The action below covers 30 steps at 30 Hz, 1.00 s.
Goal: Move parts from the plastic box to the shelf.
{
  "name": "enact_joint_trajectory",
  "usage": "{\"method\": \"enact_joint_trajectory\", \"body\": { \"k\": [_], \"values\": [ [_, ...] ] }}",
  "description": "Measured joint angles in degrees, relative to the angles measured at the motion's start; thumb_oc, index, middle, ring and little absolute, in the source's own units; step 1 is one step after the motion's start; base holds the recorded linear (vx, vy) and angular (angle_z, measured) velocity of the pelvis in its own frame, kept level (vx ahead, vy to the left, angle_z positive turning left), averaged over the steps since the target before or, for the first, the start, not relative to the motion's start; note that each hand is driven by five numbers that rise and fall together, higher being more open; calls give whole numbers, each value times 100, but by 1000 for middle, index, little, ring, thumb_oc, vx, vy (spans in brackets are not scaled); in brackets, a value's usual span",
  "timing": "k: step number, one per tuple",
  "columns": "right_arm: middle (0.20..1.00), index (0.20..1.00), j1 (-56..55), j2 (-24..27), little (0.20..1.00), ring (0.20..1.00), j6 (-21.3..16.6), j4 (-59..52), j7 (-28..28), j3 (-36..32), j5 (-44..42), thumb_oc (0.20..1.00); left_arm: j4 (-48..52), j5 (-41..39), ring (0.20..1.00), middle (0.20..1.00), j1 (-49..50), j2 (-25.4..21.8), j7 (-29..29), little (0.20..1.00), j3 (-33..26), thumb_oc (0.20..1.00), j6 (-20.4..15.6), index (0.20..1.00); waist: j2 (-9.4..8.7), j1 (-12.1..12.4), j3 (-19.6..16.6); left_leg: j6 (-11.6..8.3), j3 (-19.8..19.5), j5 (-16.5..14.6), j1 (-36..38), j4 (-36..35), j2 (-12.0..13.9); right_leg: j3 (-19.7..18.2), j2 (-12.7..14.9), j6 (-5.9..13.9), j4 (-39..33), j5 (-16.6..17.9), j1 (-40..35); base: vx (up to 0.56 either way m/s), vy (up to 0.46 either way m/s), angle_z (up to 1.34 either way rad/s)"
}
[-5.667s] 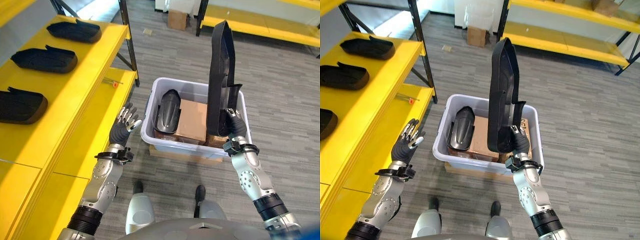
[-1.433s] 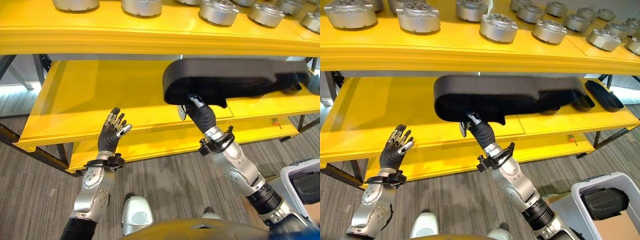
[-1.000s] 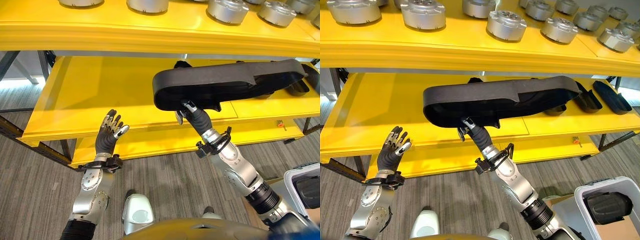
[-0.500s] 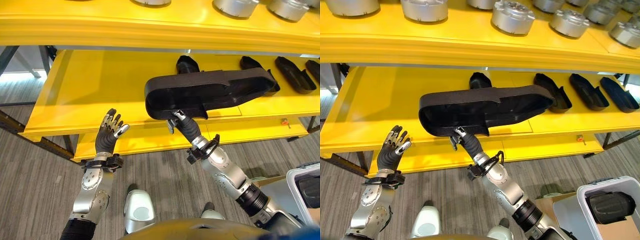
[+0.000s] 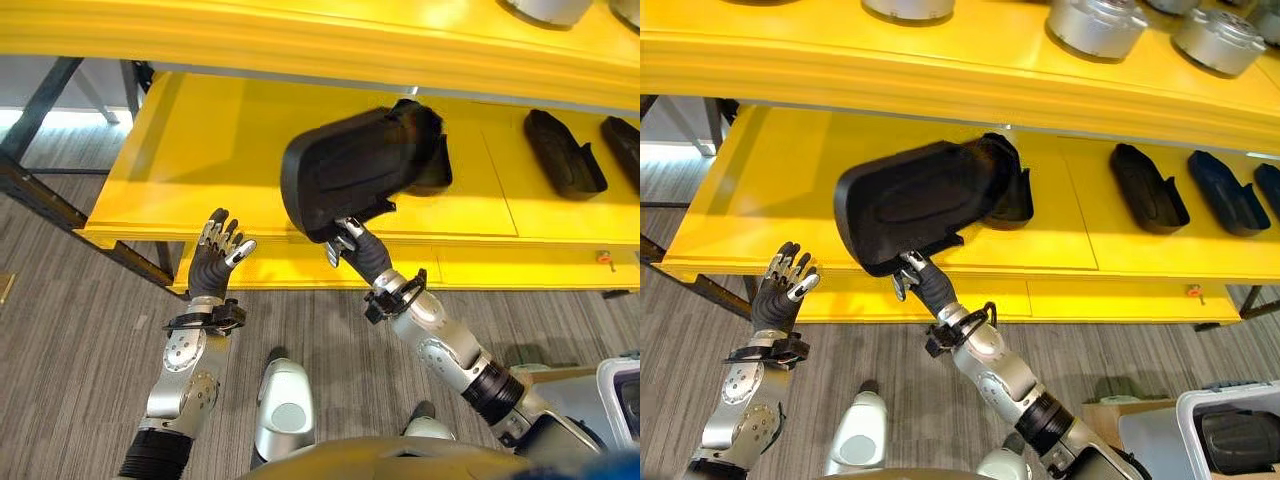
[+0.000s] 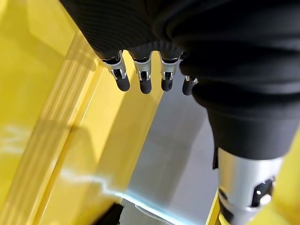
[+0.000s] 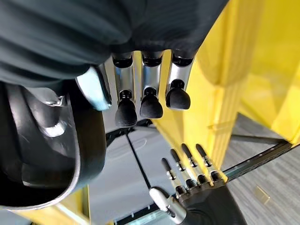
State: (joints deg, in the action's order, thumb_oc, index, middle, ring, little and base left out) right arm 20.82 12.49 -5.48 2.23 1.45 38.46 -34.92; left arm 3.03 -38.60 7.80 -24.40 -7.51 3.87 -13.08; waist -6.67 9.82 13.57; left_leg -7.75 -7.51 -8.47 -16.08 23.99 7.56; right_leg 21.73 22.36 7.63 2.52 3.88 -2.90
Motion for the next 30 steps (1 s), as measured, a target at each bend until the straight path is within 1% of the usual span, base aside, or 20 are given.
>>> {"method": "enact_joint_trajectory", "body": {
  "k": [1,3,5,9,12,15,21,24,27,28,30],
  "values": [
    [200,200,68,19,200,200,0,-6,6,-7,71,200,0,0,1000,1000,-2,-7,0,1000,0,1000,-3,1000,-1,10,0,0,-13,-5,-19,17,-3,20,-2,0,3,0,0,-1,7,11],
    [200,200,361,173,200,200,0,-73,86,-55,509,200,0,-1,1000,1000,0,-90,0,1000,1,1000,-10,1000,-53,53,-14,1,-59,-8,-85,48,-25,66,-1,-1,8,0,13,-6,6,11],
    [200,200,426,202,200,200,-3,-85,122,-210,710,200,0,-2,1000,1000,5,-124,0,1000,-6,1000,-11,1000,-103,78,-4,2,-76,-8,-96,55,-37,87,7,-4,36,-2,18,-1,5,7],
    [200,200,429,199,200,200,-5,-89,198,-234,714,200,-1,-2,1000,1000,14,-123,4,1000,-1,1000,-11,1000,-203,85,-22,13,-80,-14,-108,66,-56,92,23,-29,44,-18,20,0,0,0],
    [200,200,433,209,200,200,-5,-80,289,-236,762,200,0,-5,1000,1000,11,-125,4,1000,-1,1000,-12,1000,-215,113,-27,26,-86,-25,-129,96,-60,97,23,-45,40,-36,25,0,0,0],
    [200,200,581,236,200,200,-5,33,405,-284,886,200,0,-9,1000,1000,34,-130,5,1000,-1,1000,-14,1000,-220,216,-31,27,-109,-26,-186,121,-70,121,23,-38,40,-52,45,4,-3,3],
    [200,200,1080,220,200,200,-10,894,646,-594,996,200,0,-18,1000,1000,72,-147,9,1000,5,1000,-22,1000,-240,327,-40,27,-177,-24,-255,144,-102,199,22,-32,40,-48,45,-14,0,6],
    [200,200,1460,235,200,200,-15,1763,924,-898,1149,200,-1,-26,1000,1000,75,-272,10,1000,37,1000,-41,1000,-247,359,-35,32,-222,-28,-308,186,-123,233,21,-14,42,-37,46,-17,4,6],
    [200,200,1692,217,200,200,3,2197,1201,-1118,1148,200,-1,-27,1000,1000,83,-368,10,1000,63,1000,-78,1000,-255,380,-27,38,-230,-38,-332,217,-130,239,22,-14,42,-37,45,-12,0,1],
    [200,200,1931,234,200,200,9,2531,1326,-1131,1191,200,-1,-30,1000,1000,82,-379,11,1000,73,1000,-92,1000,-249,366,-12,39,-236,-39,-343,230,-130,245,22,-10,43,-34,48,-39,6,1],
    [200,200,2185,303,200,200,10,2789,1461,-1132,1394,200,-1,-30,1000,1000,84,-384,12,1000,79,1000,-97,1000,-240,374,2,38,-247,-38,-367,249,-133,252,21,-10,43,-34,60,-42,14,2]
  ]
}}
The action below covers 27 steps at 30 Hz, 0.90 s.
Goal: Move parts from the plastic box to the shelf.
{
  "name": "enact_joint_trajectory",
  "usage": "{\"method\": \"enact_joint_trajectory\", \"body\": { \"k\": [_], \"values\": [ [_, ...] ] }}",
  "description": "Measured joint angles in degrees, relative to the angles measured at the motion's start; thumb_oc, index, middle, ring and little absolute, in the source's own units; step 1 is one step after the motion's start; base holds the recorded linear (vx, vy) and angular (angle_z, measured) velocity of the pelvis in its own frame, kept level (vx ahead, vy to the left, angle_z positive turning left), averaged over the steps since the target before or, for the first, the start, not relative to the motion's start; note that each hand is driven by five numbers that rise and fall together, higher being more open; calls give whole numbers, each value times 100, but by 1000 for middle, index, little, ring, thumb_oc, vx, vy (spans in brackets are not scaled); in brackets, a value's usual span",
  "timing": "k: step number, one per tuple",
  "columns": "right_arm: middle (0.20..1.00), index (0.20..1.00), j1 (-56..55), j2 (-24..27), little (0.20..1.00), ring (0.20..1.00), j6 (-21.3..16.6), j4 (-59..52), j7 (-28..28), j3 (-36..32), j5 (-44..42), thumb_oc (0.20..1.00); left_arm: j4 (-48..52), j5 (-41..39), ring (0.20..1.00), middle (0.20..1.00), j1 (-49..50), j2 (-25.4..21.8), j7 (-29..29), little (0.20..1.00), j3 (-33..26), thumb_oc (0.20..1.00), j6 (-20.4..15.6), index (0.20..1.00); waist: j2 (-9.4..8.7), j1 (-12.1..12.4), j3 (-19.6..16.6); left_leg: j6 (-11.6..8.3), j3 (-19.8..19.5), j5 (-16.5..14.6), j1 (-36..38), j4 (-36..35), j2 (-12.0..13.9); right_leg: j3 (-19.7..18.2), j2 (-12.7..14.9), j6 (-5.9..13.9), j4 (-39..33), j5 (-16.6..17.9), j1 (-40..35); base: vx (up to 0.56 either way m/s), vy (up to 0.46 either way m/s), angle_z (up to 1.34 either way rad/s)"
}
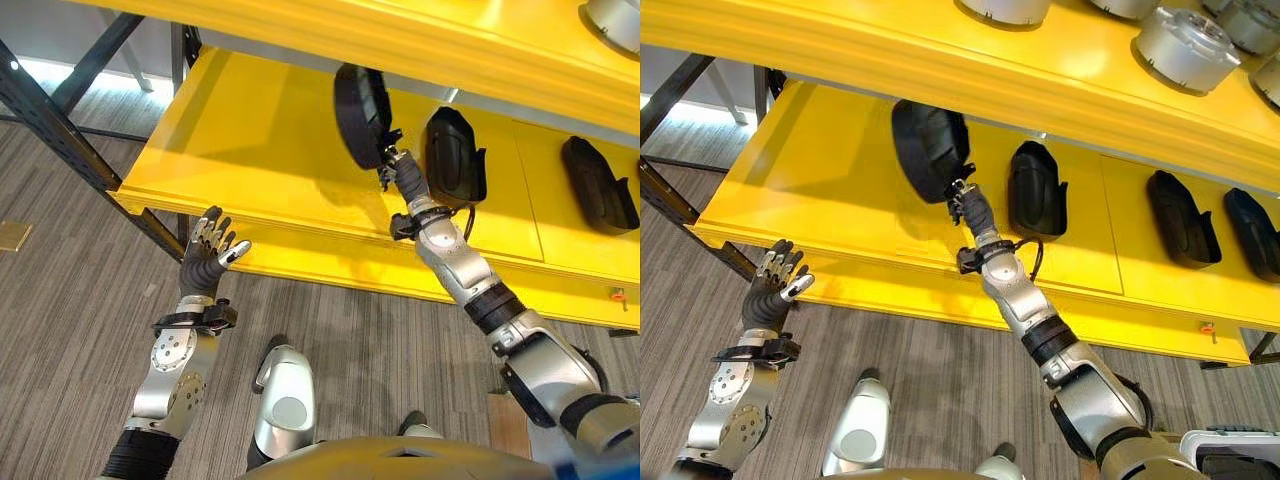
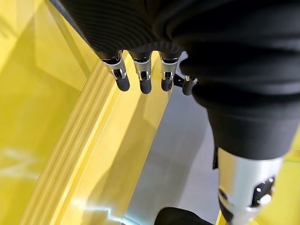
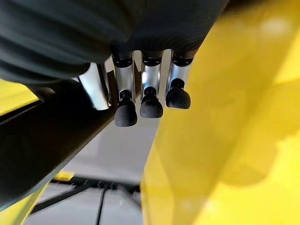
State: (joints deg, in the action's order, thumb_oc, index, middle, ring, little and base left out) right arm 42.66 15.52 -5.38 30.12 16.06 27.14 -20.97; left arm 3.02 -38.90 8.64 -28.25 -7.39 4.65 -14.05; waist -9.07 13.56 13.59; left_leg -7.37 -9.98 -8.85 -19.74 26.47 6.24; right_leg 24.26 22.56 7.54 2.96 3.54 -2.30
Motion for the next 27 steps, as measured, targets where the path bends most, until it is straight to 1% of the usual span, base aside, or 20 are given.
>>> {"method": "enact_joint_trajectory", "body": {
  "k": [3,5,6,7,8,9,11,12,16,18,23,27],
  "values": [
    [200,200,429,173,200,200,6,411,72,-46,189,200,0,-6,1000,1000,-49,-42,5,1000,88,1000,-28,1000,21,4,55,1,-19,5,-116,40,-9,8,-2,2,0,4,84,-42,1,3],
    [200,200,866,366,200,200,52,757,91,32,415,200,2,-10,1000,1000,-101,-163,14,1000,189,1000,-33,1000,74,37,269,-3,-39,5,-157,113,-17,12,-3,72,14,55,83,-54,1,3],
    [200,200,980,440,200,200,64,786,108,1,472,200,2,-15,1000,1000,-101,-201,29,1000,192,1000,-33,1000,106,98,338,-4,-48,6,-197,129,-21,17,-4,69,16,57,108,-44,5,4],
    [200,200,1078,501,200,200,69,875,106,14,522,200,4,-27,1000,1000,-115,-199,41,1000,209,1000,-33,1000,136,95,359,-5,-67,4,-247,170,-24,30,-10,70,18,58,129,-46,9,6],
    [200,200,1153,555,200,200,87,971,112,4,589,200,4,-36,1000,1000,-125,-205,82,1000,215,1000,-36,1000,165,153,388,-14,-77,10,-301,182,-36,36,-11,65,20,68,164,-46,9,6],
    [200,200,1227,572,200,200,87,1086,114,13,643,200,4,-40,1000,1000,-137,-222,84,1000,219,1000,-39,1000,184,164,408,-16,-88,11,-339,201,-38,46,-11,67,28,71,192,-60,15,7],
    [200,200,1497,588,200,200,131,1277,133,33,665,200,4,-44,1000,1000,-218,-249,84,1000,227,1000,-41,1000,273,166,588,-12,-129,7,-376,262,-50,76,-11,73,67,75,195,-40,12,8],
    [200,200,1562,587,200,200,132,1315,133,69,666,200,5,-43,1000,1000,-253,-263,85,1000,255,1000,-41,1000,294,159,603,-10,-157,6,-437,285,-59,105,-11,72,75,74,225,-38,13,8],
    [200,200,1805,574,200,200,143,1349,116,138,666,200,7,-46,1000,1000,-525,-312,86,1000,321,1000,-61,1000,302,186,734,3,-169,-1,-555,355,-75,102,-2,82,120,108,326,-9,3,2],
    [200,200,2008,573,200,200,140,1371,120,266,673,200,7,-48,1000,1000,-538,-403,84,1000,356,1000,-95,1000,308,171,740,10,-169,-6,-573,365,-76,103,-2,78,121,106,342,0,0,0],
    [200,200,2365,576,200,200,114,1517,115,288,913,200,10,-48,1000,1000,-565,-405,85,1000,444,1000,-147,1000,313,190,743,22,-228,-13,-737,451,-143,154,21,61,123,96,410,-19,6,6],
    [200,200,2512,573,200,200,106,1918,85,481,1118,200,12,-49,1000,1000,-566,-412,83,1000,446,1000,-162,1000,320,220,747,36,-286,-21,-864,518,-194,194,44,55,163,92,470,-1,3,9]
  ]
}}
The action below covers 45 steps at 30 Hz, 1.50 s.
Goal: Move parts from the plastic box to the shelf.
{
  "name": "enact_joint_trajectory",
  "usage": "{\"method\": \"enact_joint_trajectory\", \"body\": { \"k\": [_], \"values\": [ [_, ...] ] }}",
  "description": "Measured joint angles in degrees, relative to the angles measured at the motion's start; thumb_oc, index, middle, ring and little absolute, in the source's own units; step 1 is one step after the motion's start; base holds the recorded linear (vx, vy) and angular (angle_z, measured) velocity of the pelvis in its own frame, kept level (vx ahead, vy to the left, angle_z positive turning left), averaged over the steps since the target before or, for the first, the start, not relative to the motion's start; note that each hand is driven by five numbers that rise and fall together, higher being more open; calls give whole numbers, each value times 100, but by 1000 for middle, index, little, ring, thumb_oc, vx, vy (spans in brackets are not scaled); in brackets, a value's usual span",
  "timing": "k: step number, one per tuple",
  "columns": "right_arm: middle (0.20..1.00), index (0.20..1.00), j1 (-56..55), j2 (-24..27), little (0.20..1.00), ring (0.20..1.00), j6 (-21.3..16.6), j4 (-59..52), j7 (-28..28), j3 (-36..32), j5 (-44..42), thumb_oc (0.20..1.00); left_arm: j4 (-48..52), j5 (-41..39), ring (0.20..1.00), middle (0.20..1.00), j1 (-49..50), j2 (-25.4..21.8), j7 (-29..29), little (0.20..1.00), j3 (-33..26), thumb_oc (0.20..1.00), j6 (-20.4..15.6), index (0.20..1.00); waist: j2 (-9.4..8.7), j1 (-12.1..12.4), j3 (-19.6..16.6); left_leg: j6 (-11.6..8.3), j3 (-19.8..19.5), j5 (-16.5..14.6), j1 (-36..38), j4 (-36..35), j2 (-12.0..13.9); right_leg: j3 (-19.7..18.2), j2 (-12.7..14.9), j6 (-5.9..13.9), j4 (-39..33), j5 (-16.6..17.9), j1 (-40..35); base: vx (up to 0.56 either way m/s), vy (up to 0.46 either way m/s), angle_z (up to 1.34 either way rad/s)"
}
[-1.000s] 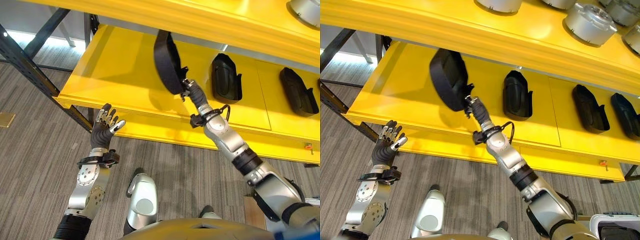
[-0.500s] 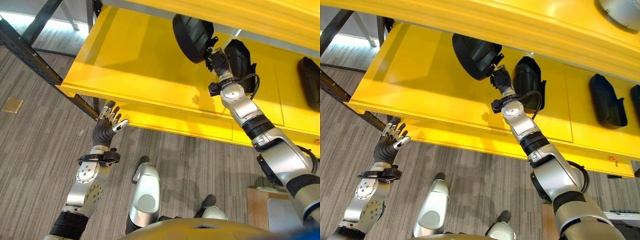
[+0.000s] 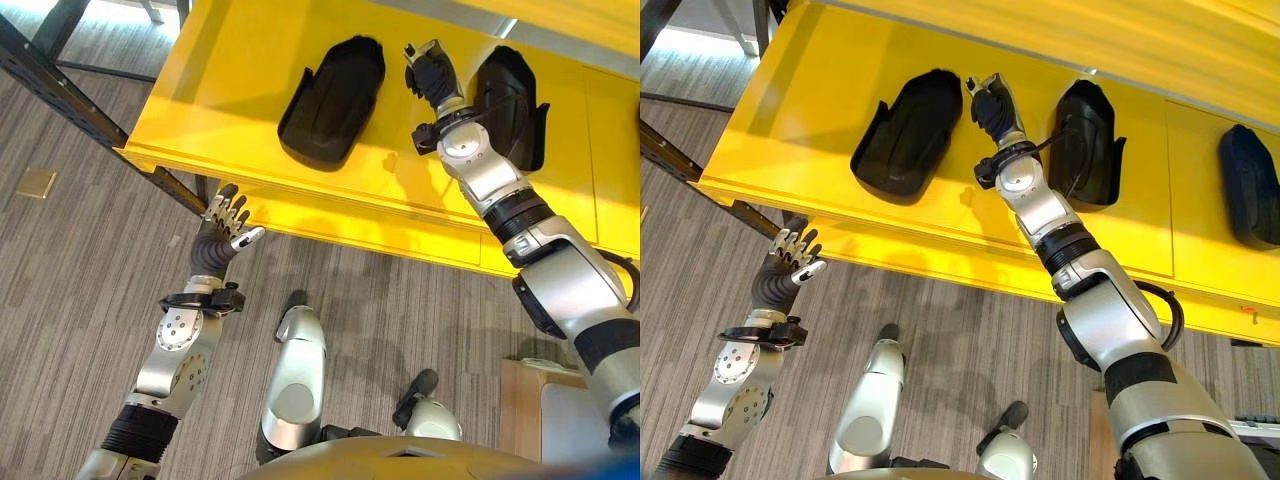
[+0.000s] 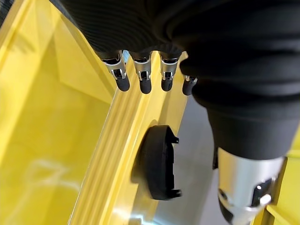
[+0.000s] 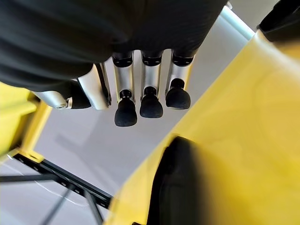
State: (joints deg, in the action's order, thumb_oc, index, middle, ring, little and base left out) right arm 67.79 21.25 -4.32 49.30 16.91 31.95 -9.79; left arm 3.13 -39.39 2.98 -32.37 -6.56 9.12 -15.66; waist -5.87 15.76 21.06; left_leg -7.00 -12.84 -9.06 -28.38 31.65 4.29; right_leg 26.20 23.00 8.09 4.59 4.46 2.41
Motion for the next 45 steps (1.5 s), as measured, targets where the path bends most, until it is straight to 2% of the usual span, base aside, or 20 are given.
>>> {"method": "enact_joint_trajectory", "body": {
  "k": [8,17,20,21,22,24,33,38,41,45],
  "values": [
    [200,200,4,-21,200,200,27,576,-54,185,221,200,2,1,1000,1000,-71,-5,-6,1000,105,1000,-26,1000,121,41,88,75,-38,-67,-164,170,-36,-31,41,-20,176,-61,146,5,1,0],
    [200,200,5,-35,200,200,32,545,-34,192,220,200,2,2,1000,1000,-203,-6,-77,1000,165,1000,-30,1000,125,-23,136,71,-31,-63,-281,291,-56,-64,53,-16,220,-17,240,-2,4,0],
    [200,200,6,-31,200,200,19,197,-16,173,214,200,2,1,1000,1000,-184,-5,-101,1000,167,1000,-43,1000,127,-75,139,96,-20,-78,-281,300,-49,-91,54,-26,228,-24,259,-31,17,-2],
    [464,464,9,-32,464,464,12,89,-3,169,213,464,2,0,1000,1000,-187,-4,-99,1000,167,1000,-43,1000,127,-85,139,103,-18,-82,-281,303,-42,-92,52,-27,230,-25,260,-85,45,-6],
    [1000,1000,8,-32,1000,1000,9,-148,54,67,191,1000,2,0,1000,1000,-190,1,-101,1000,168,1000,-65,1000,127,-120,142,70,-2,-51,-308,328,-42,-123,49,-25,244,8,308,-13,10,-6],
    [1000,1000,2,-24,1000,1000,-25,-537,153,-28,77,1000,1,-2,1000,1000,-191,0,-102,1000,158,1000,-83,1000,128,-200,160,122,2,-96,-358,349,-48,-125,56,-75,231,-19,331,-6,5,-2],
    [1000,1000,-540,31,1000,1000,-350,-2499,211,-530,-483,1000,1,-3,1000,1000,-189,10,-131,1000,159,1000,-101,1000,115,-306,167,135,41,-76,-368,335,-51,-171,80,-62,251,5,376,-9,4,0],
    [1000,1000,-1380,18,1000,1000,-486,-3334,174,-785,-924,1000,2,4,1000,1000,-213,18,-134,1000,159,1000,-96,1000,111,-407,169,137,57,-77,-359,326,-38,-185,79,-49,252,13,386,0,0,0],
    [1000,1000,-2228,-77,1000,1000,-724,-4078,122,-1039,-1234,1000,9,59,1000,1000,-262,37,-229,1000,143,1000,-99,1000,100,-412,173,135,72,-76,-356,318,-33,-201,79,-47,254,14,402,-4,-1,-1],
    [1000,1000,-2884,-144,1000,1000,-860,-4648,-51,-1095,-1591,1000,13,401,1000,1000,-331,30,-370,1000,65,1000,-96,1000,40,-502,203,115,112,-59,-325,293,-21,-246,85,-43,254,16,420,-7,-5,-5]
  ]
}}
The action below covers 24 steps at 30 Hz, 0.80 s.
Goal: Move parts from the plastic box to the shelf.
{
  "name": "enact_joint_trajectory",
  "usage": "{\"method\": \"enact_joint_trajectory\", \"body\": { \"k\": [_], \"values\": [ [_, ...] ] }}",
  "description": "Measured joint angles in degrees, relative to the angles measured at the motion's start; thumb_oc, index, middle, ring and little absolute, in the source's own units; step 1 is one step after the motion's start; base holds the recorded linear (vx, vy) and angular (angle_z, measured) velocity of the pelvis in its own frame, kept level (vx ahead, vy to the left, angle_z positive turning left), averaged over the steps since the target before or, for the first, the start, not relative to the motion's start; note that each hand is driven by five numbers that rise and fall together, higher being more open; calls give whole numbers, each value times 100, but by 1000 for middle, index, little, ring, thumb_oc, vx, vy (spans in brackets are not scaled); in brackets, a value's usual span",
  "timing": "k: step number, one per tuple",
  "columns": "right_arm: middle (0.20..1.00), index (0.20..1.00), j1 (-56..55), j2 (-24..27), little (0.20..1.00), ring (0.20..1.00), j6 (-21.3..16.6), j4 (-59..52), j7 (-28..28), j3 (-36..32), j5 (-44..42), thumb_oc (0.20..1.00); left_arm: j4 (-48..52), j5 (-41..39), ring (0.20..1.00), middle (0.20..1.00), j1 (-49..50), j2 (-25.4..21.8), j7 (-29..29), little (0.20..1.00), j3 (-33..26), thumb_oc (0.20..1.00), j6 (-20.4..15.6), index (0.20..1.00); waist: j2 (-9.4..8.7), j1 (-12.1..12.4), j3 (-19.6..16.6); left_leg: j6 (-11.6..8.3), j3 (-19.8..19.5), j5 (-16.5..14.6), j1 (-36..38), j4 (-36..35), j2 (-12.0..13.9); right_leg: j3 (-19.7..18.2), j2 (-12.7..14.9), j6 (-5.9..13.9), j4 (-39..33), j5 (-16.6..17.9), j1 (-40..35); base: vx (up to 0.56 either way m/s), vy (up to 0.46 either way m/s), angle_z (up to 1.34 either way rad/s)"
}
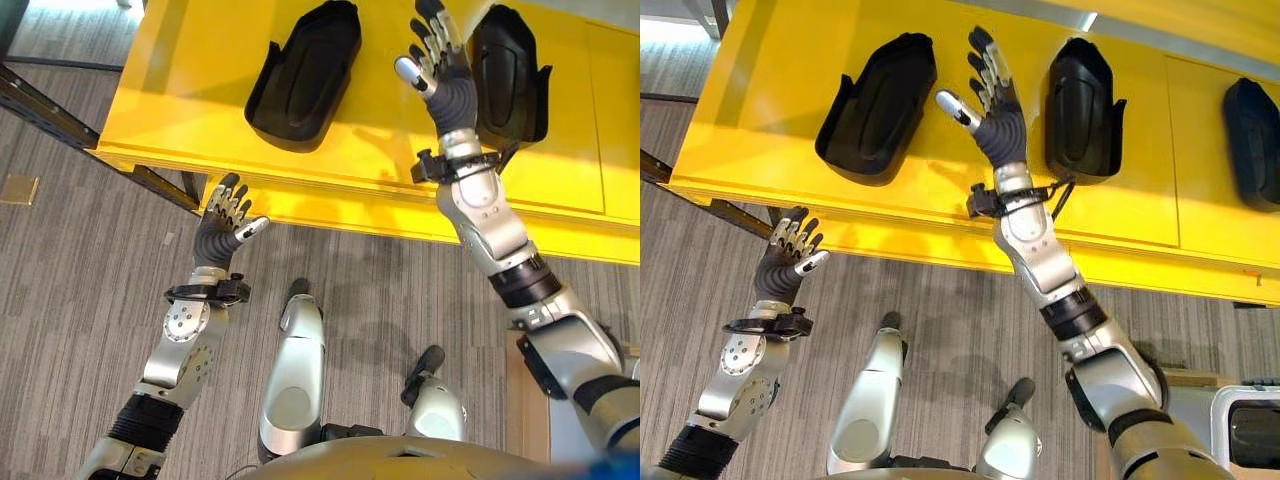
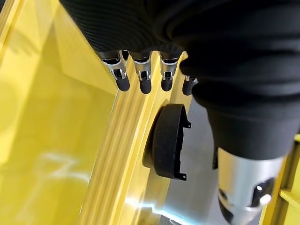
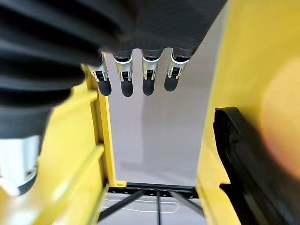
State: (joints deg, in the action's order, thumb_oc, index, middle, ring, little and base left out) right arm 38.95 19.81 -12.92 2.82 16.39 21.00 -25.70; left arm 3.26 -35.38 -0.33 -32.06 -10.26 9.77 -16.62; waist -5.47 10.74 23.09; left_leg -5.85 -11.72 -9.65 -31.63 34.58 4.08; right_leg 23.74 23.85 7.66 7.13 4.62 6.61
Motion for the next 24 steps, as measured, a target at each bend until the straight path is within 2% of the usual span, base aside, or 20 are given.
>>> {"method": "enact_joint_trajectory", "body": {
  "k": [6,12,13,15,17,21,22,24],
  "values": [
    [1000,1000,-1512,-341,1000,1000,-185,-925,-459,5,-418,1000,180,1085,1000,1000,-139,-43,-413,1000,-431,1000,-16,1000,-54,-204,8,7,71,-4,97,-51,62,-95,-15,11,-2,0,18,-10,-3,-8],
    [1000,1000,-2345,-38,1000,1000,-248,-1350,-800,-30,-465,1000,479,2649,1000,1000,-294,-354,-1056,1000,-873,1000,-57,1000,-79,-425,2,4,160,0,115,-79,130,-222,-34,39,-19,2,93,-6,-12,-9],
    [1000,1000,-2523,-19,1000,1000,-254,-1436,-879,-48,-509,1000,502,3061,1000,1000,-331,-516,-1247,1000,-976,1000,-63,1000,-101,-429,-7,0,172,1,127,-106,151,-230,-46,39,-25,2,99,-4,-10,-5],
    [1000,1000,-2715,-16,1000,1000,-257,-1476,-958,-21,-545,1000,503,3289,1000,1000,-353,-603,-1415,1000,-1135,1000,-71,1000,-124,-418,-21,-9,187,7,157,-142,160,-245,-51,39,-31,2,96,-3,-13,-5],
    [1000,1000,-3004,-13,1000,1000,-257,-1551,-1073,-12,-654,1000,501,3908,1000,1000,-393,-938,-1723,1000,-1281,1000,-60,1000,-149,-479,-35,-34,192,20,168,-159,205,-256,-93,42,-34,3,104,-6,-14,-5],
    [1000,1000,-3389,215,1000,1000,-251,-1655,-1256,-29,-683,1000,500,4797,1000,1000,-514,-1505,-1924,1000,-1441,1000,-47,1000,-169,-561,-42,-71,246,35,247,-198,236,-317,-96,78,-34,27,102,-2,-18,-8],
    [1000,1000,-3431,291,1000,1000,-250,-1677,-1341,-34,-683,1000,504,5268,1000,1000,-528,-1946,-1993,1000,-1449,1000,-45,1000,-190,-549,-45,-75,279,33,287,-214,277,-353,-117,97,-35,37,103,-4,-14,-13],
    [1000,1000,-3535,386,1000,1000,-250,-1695,-1396,-48,-684,1000,499,5727,1000,1000,-567,-2317,-2073,1000,-1514,1000,-26,1000,-196,-619,-49,-83,305,33,317,-244,299,-392,-126,102,-57,36,103,-6,-18,-10]
  ]
}}
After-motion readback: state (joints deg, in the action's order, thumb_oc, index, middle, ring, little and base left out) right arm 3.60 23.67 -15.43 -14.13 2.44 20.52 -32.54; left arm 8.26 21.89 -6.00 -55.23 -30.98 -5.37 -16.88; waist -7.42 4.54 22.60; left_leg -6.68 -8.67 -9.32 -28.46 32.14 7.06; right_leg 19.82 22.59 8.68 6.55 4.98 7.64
